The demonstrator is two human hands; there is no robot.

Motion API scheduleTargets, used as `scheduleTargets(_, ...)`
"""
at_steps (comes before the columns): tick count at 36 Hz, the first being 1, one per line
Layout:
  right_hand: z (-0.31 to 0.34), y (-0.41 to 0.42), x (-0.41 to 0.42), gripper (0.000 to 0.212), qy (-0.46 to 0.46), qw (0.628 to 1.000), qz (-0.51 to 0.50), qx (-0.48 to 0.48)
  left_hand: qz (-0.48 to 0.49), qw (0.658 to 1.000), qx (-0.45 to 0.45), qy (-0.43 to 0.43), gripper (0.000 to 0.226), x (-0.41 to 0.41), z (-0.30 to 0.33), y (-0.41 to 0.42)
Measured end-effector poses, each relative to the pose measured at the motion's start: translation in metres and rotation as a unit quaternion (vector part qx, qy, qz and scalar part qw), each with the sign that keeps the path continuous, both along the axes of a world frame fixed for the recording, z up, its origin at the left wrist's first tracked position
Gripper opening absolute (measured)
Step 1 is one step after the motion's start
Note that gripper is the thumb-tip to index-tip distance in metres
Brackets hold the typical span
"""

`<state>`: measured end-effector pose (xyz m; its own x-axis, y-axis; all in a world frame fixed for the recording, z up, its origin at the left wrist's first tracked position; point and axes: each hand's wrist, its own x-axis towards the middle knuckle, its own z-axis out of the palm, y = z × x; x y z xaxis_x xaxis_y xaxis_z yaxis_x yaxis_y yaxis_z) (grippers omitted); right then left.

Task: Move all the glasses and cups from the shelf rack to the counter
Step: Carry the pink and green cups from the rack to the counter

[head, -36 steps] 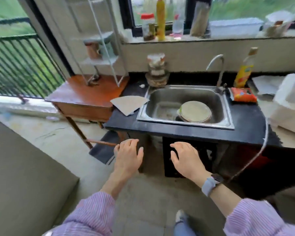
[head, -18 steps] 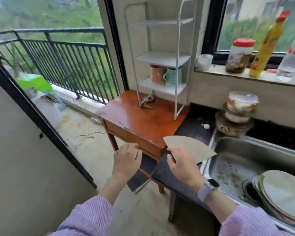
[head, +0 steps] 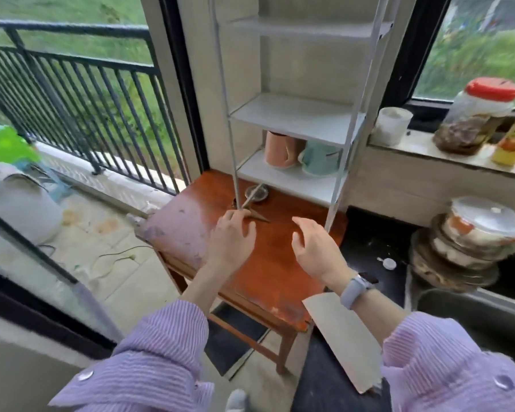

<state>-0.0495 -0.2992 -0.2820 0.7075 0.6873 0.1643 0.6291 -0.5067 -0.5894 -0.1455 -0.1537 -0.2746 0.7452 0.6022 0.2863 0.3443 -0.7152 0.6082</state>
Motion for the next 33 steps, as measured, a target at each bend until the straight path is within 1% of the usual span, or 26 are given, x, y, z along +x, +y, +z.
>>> scheduleTargets(4, 0.002, 0.048, 0.045, 0.043, 0.037, 0.997, -0.069, 0.023, -0.044, 0.996, -0.066, -0.037, 0.029, 0.059, -0.004, 0.04)
scheduleTargets(9, 0.001, 0.1, 0.093, 0.046, 0.141, 0.974, -0.154, 0.092, -0.11, 0.98, -0.157, -0.048, 0.031, 0.122, -0.01, 0.078)
scheduleTargets(11, 0.002, 0.114, 0.109, 0.042, 0.157, 0.963, -0.181, 0.121, -0.122, 0.973, -0.19, -0.046, 0.032, 0.142, -0.012, 0.089)
scheduleTargets(13, 0.0, 0.128, 0.124, 0.033, 0.162, 0.951, -0.214, 0.151, -0.136, 0.964, -0.223, -0.049, 0.033, 0.165, -0.016, 0.098)
scheduleTargets(17, -0.004, 0.146, 0.146, 0.044, 0.192, 0.924, -0.259, 0.204, -0.162, 0.941, -0.289, -0.07, 0.036, 0.201, -0.023, 0.104)
scheduleTargets(20, -0.009, 0.15, 0.155, 0.047, 0.195, 0.915, -0.278, 0.22, -0.201, 0.926, -0.306, -0.091, 0.039, 0.217, -0.029, 0.101)
scheduleTargets(24, -0.012, 0.151, 0.159, 0.048, 0.185, 0.909, -0.287, 0.24, -0.219, 0.921, -0.306, -0.098, 0.046, 0.225, -0.035, 0.096)
scheduleTargets(28, -0.014, 0.154, 0.16, 0.044, 0.165, 0.917, -0.285, 0.225, -0.234, 0.928, -0.279, -0.079, 0.051, 0.231, -0.038, 0.093)
scheduleTargets(33, -0.011, 0.151, 0.161, 0.041, 0.169, 0.917, -0.286, 0.222, -0.237, 0.917, -0.313, -0.076, 0.049, 0.233, -0.034, 0.094)
